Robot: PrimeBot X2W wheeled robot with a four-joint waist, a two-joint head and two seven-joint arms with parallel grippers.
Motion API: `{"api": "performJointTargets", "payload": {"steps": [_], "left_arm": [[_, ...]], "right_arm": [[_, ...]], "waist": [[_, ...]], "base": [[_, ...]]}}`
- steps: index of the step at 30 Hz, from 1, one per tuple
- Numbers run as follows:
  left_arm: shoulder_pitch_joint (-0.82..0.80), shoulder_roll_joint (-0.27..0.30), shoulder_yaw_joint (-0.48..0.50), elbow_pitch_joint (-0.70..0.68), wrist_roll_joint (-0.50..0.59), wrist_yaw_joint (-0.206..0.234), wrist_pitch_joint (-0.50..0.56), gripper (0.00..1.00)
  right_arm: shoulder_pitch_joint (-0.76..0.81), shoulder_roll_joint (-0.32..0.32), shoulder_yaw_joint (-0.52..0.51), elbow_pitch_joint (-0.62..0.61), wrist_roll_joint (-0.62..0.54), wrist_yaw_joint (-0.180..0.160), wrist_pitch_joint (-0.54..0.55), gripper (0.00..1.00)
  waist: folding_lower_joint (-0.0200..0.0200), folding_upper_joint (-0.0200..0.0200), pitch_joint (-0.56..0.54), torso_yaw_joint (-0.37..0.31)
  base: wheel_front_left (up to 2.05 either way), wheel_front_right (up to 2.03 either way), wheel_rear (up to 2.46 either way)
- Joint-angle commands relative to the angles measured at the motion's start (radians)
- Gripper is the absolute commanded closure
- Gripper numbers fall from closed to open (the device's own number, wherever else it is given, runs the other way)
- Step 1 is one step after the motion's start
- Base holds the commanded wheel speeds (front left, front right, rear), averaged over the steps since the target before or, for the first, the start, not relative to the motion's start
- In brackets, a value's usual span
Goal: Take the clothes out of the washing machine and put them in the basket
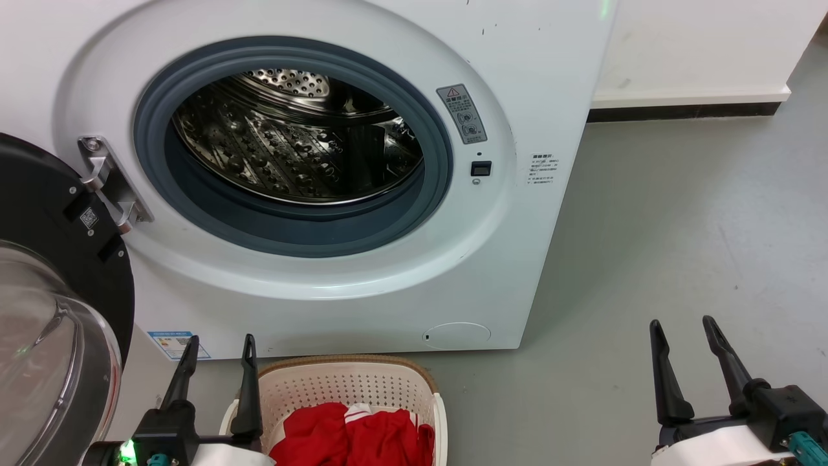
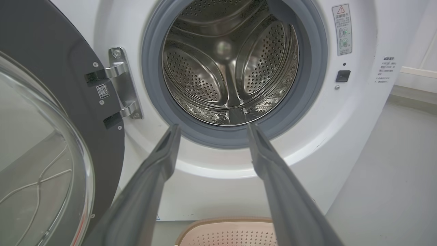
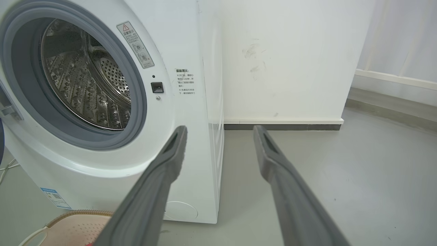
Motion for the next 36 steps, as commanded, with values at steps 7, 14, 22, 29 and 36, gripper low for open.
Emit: {"api": "performJointTargets", "payload": {"steps": [7, 14, 22, 29, 36], "left_arm": [[-0.005, -0.003, 0.011, 0.039, -0.039, 0.002, 0.019, 1.0], [-0.024, -0.003, 0.018, 0.055, -0.17, -0.005, 0.053, 1.0], [-0.039, -0.003, 0.018, 0.065, -0.33, -0.014, 0.085, 1.0], [-0.055, -0.002, 0.021, 0.076, -0.458, -0.021, 0.113, 1.0], [-0.071, -0.002, 0.025, 0.088, -0.575, -0.028, 0.14, 1.0]], "right_arm": [[0.004, 0.001, 0.004, 0.025, 0.041, 0.0, 0.007, 1.0], [-0.013, -0.009, 0.006, 0.037, 0.179, 0.0, 0.032, 1.0], [-0.035, -0.017, 0.009, 0.054, 0.342, 0.0, 0.061, 1.0], [-0.051, -0.023, 0.009, 0.066, 0.471, 0.0, 0.086, 1.0], [-0.065, -0.027, 0.008, 0.077, 0.589, 0.0, 0.11, 1.0]], "waist": [[0.0002, -0.0001, 0.003, 0.0], [0.0002, -0.0001, 0.001, 0.002], [0.0001, -0.0001, 0.0, 0.006], [0.0001, -0.0001, -0.002, 0.009], [0.0001, -0.0001, -0.003, 0.012]], "base": [[0.0, 0.0, 0.0], [0.0, 0.0, 0.0], [0.0, 0.0, 0.0], [0.0, 0.0, 0.0], [0.0, 0.0, 0.0]]}}
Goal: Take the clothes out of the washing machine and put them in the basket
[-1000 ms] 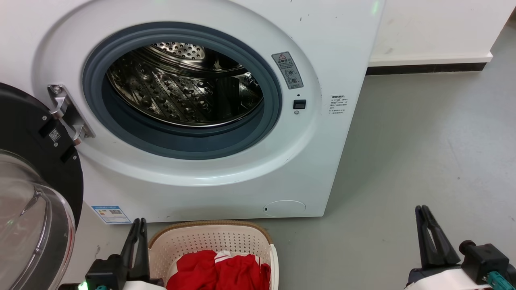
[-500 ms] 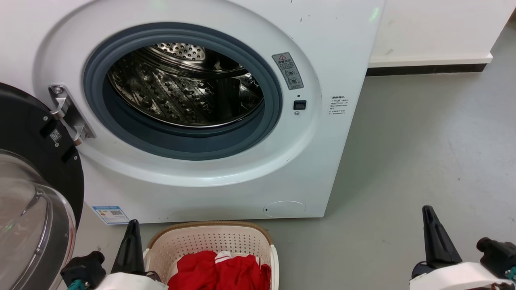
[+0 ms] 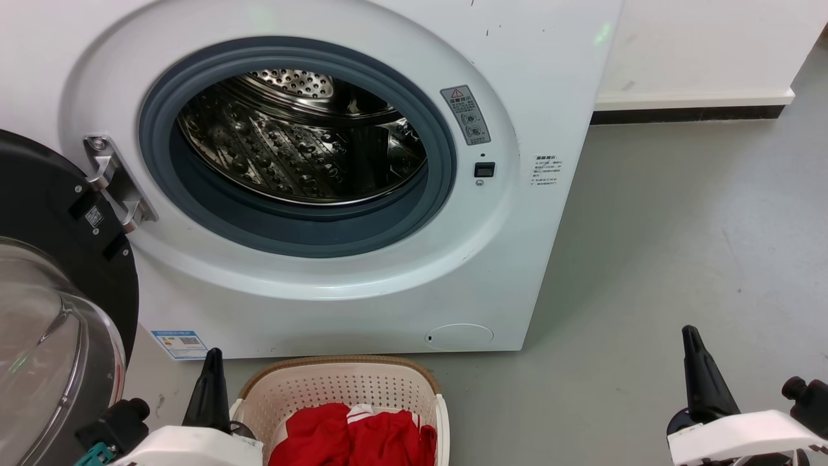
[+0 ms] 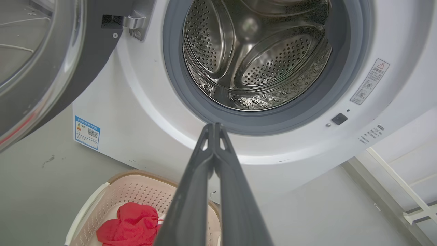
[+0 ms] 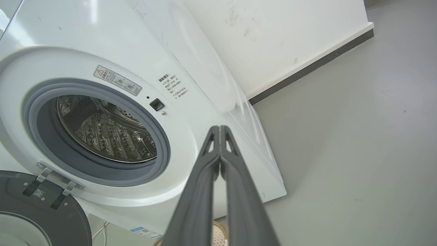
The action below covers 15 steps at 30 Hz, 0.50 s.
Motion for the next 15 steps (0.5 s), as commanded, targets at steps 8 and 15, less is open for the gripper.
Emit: {"api": "performJointTargets", "payload": {"steps": [8, 15], "left_arm": [[-0.046, 0.002, 0.009, 0.005, -0.153, -0.012, 0.033, 1.0], [-0.063, 0.002, 0.014, 0.019, -0.28, -0.02, 0.063, 1.0]], "right_arm": [[-0.045, -0.013, -0.003, 0.002, 0.153, 0.0, 0.03, 1.0], [-0.06, -0.016, -0.006, 0.015, 0.279, 0.0, 0.058, 1.0]], "waist": [[-0.0001, -0.0001, -0.002, 0.004], [-0.0001, -0.0001, -0.004, 0.008]], "base": [[0.0, 0.0, 0.0], [0.0, 0.0, 0.0]]}}
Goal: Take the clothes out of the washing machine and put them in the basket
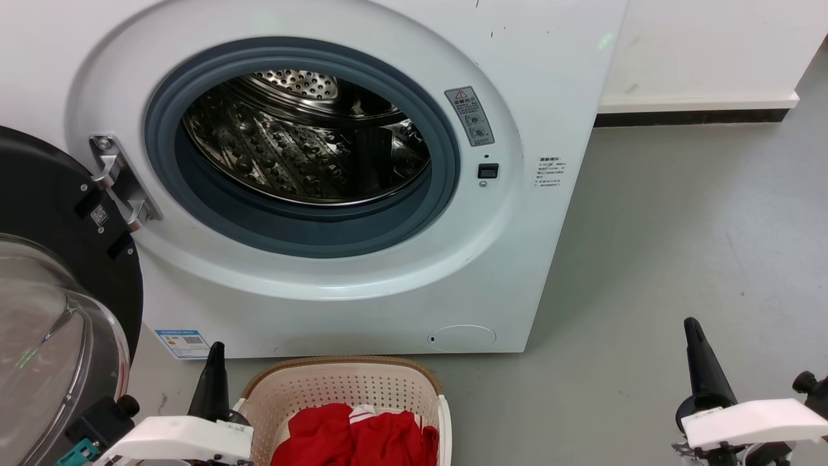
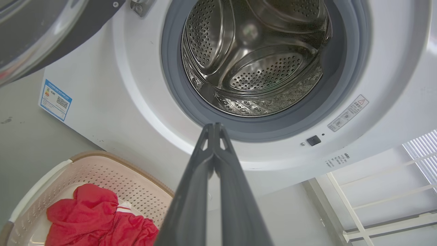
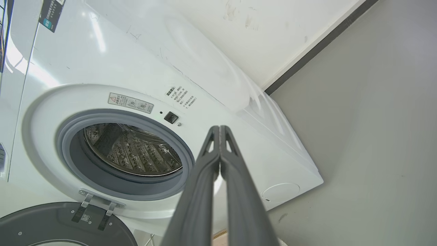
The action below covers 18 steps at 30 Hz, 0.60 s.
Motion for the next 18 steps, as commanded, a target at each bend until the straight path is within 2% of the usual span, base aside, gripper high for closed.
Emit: {"api": "performJointTargets", "payload": {"steps": [1, 4, 5, 18], "left_arm": [[-0.027, 0.001, 0.005, -0.005, -0.026, -0.006, 0.004, 1.0], [-0.031, 0.001, 0.007, -0.001, -0.066, -0.008, 0.013, 1.0], [-0.039, 0.001, 0.009, 0.004, -0.117, -0.011, 0.026, 1.0], [-0.06, 0.001, 0.014, 0.021, -0.269, -0.02, 0.062, 1.0]], "right_arm": [[-0.025, -0.009, -0.003, -0.005, 0.028, 0.0, 0.007, 1.0], [-0.031, -0.01, -0.004, -0.001, 0.067, 0.0, 0.016, 1.0], [-0.037, -0.01, -0.006, 0.004, 0.117, 0.0, 0.027, 1.0], [-0.056, -0.011, -0.013, 0.019, 0.265, 0.0, 0.063, 1.0]], "waist": [[0.0, -0.0001, 0.0, 0.0], [0.0, -0.0001, -0.001, 0.002], [0.0, -0.0001, -0.002, 0.004], [-0.0001, -0.0001, -0.005, 0.009]], "base": [[0.0, 0.0, 0.0], [0.0, 0.0, 0.0], [0.0, 0.0, 0.0], [0.0, 0.0, 0.0]]}}
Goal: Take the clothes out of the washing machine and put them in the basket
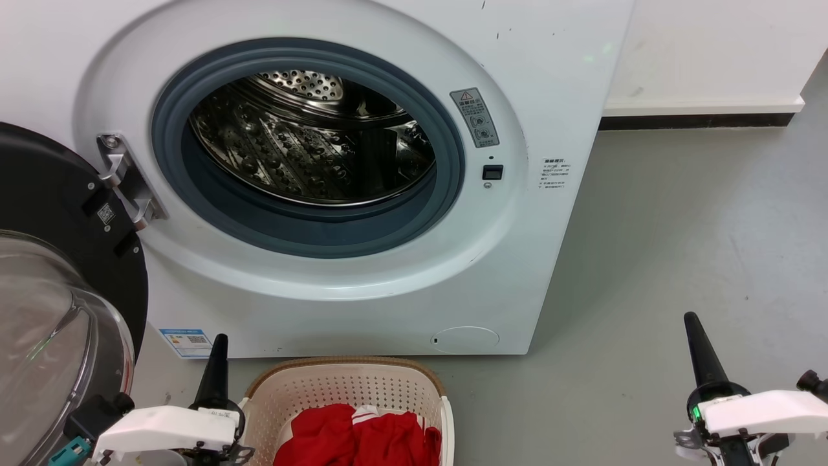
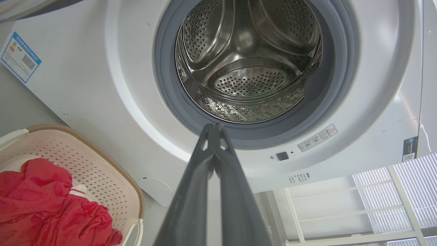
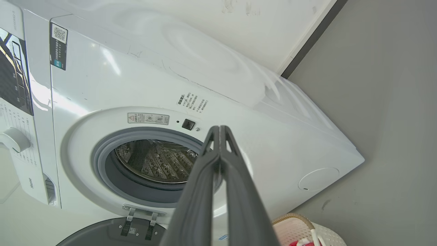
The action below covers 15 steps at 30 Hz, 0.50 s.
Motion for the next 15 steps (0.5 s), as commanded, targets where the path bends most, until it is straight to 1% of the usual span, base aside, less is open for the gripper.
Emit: {"api": "performJointTargets", "payload": {"steps": [1, 15], "left_arm": [[-0.026, 0.001, 0.003, -0.005, -0.025, -0.008, 0.005, 1.0], [-0.045, 0.001, 0.008, 0.012, -0.17, -0.016, 0.04, 1.0]], "right_arm": [[-0.027, -0.007, -0.003, -0.003, 0.027, 0.0, 0.006, 1.0], [-0.043, -0.006, -0.011, 0.012, 0.167, 0.0, 0.042, 1.0]], "waist": [[-0.0001, -0.0001, 0.0, 0.001], [-0.0001, -0.0001, -0.003, 0.007]], "base": [[0.0, 0.0, 0.0], [0.0, 0.0, 0.0]]}}
